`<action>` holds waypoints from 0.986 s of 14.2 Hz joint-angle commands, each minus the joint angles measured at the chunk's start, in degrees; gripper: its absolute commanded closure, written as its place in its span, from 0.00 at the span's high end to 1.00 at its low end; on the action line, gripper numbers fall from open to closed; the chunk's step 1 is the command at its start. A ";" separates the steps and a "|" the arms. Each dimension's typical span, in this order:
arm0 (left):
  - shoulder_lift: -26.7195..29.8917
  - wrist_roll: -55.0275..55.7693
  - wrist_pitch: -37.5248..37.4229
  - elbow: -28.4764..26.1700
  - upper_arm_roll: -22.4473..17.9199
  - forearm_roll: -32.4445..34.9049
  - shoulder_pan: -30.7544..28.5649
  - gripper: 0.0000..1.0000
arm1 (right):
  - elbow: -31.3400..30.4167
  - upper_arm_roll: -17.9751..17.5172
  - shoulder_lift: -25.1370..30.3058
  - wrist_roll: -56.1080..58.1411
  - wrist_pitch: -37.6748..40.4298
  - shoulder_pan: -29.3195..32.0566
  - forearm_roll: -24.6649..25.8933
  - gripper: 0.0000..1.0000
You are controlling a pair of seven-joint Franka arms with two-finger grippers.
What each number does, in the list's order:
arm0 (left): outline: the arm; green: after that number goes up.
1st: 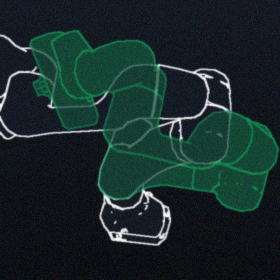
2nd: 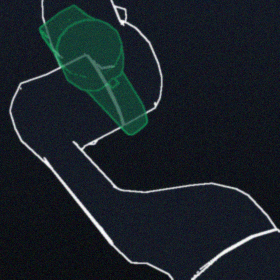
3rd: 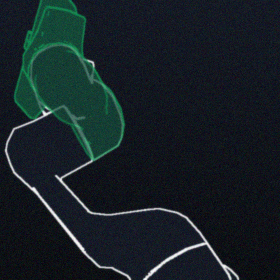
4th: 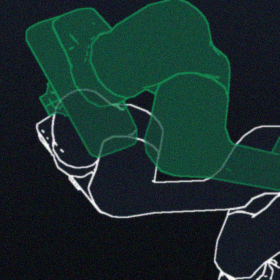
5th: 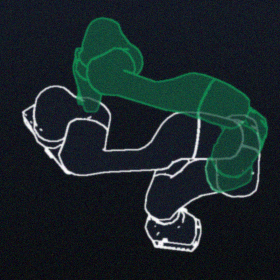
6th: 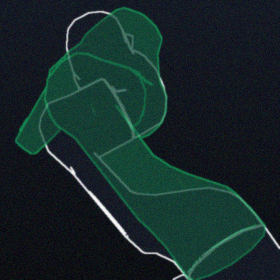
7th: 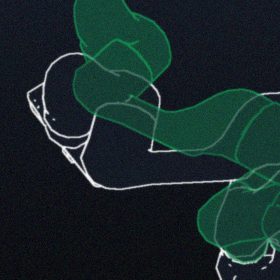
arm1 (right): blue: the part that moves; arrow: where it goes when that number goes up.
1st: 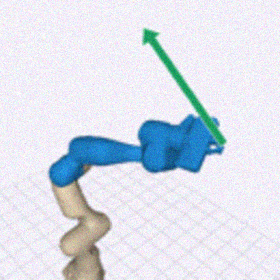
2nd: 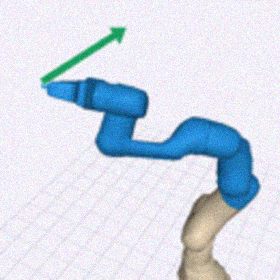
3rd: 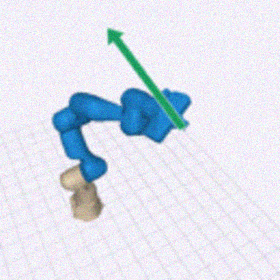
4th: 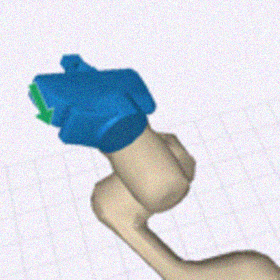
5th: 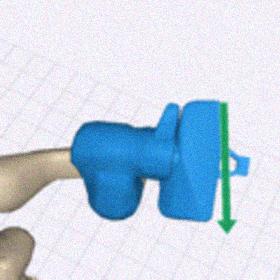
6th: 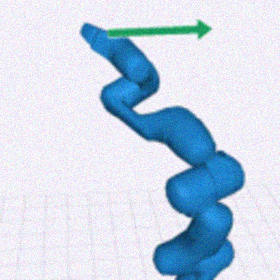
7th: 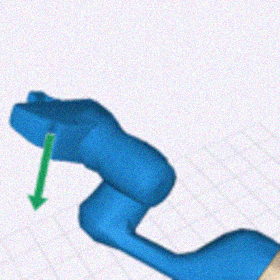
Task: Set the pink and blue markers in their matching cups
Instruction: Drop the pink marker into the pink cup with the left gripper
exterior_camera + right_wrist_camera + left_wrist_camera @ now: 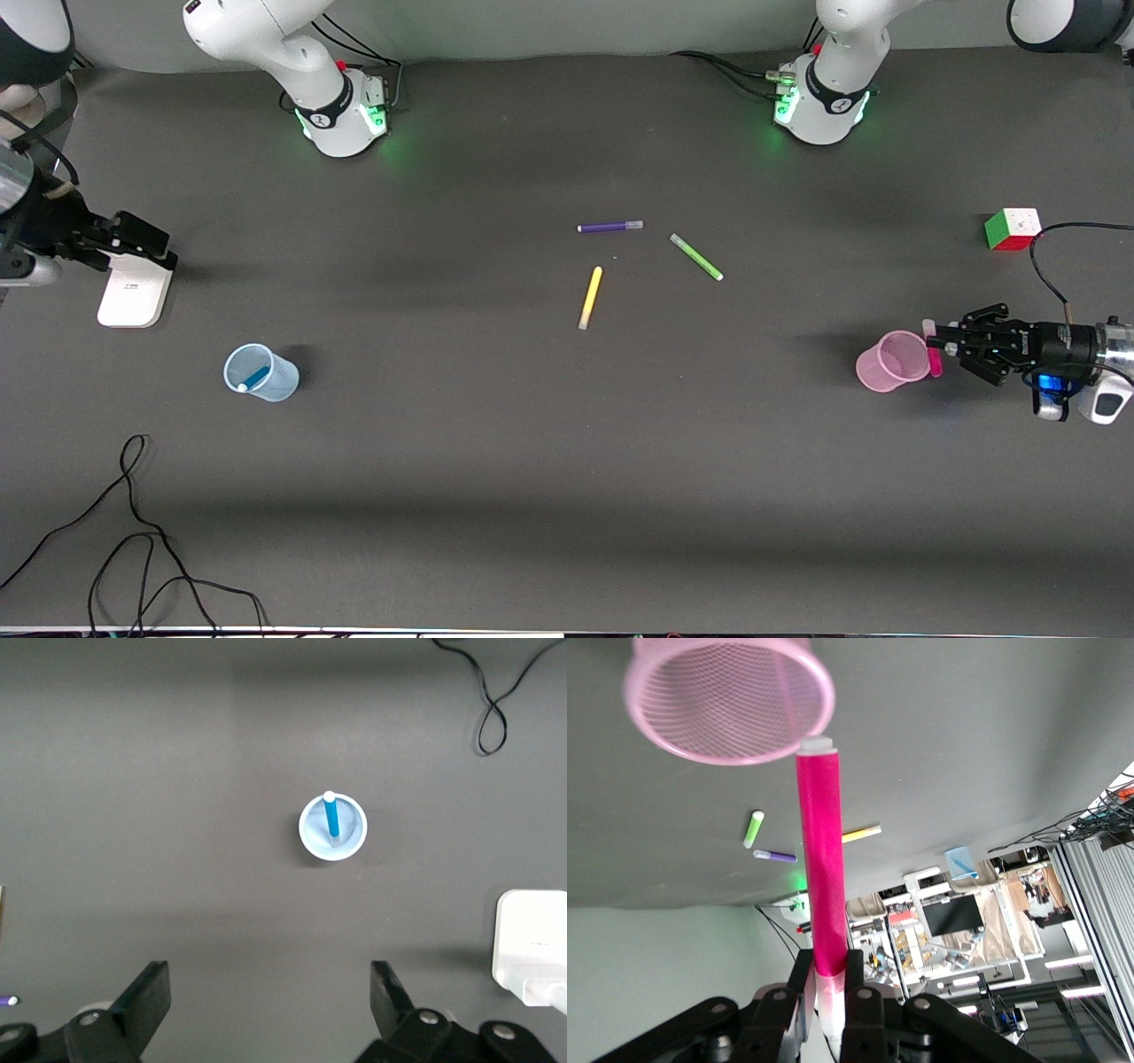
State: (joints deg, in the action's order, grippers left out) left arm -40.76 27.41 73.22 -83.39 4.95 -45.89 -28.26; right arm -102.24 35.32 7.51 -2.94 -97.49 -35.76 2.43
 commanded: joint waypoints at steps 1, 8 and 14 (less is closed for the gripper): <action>0.68 -4.29 -0.54 -5.37 0.67 -1.74 -1.89 0.00 | 3.62 -0.17 -2.58 0.75 1.16 -1.24 0.13 1.00; -2.47 -9.48 0.43 -7.93 0.59 -3.50 -2.59 0.00 | 8.38 -0.08 -6.98 0.75 2.39 -2.64 -3.04 1.00; -2.05 -9.49 1.75 -6.18 0.50 -2.45 -1.81 1.00 | 8.02 -8.29 -8.21 1.10 5.20 7.15 -2.87 1.00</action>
State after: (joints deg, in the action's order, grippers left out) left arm -44.11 18.22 74.45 -90.70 5.15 -48.51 -30.21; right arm -95.76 33.14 0.45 -2.96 -94.26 -35.68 0.68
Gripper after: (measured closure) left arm 0.537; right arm 0.000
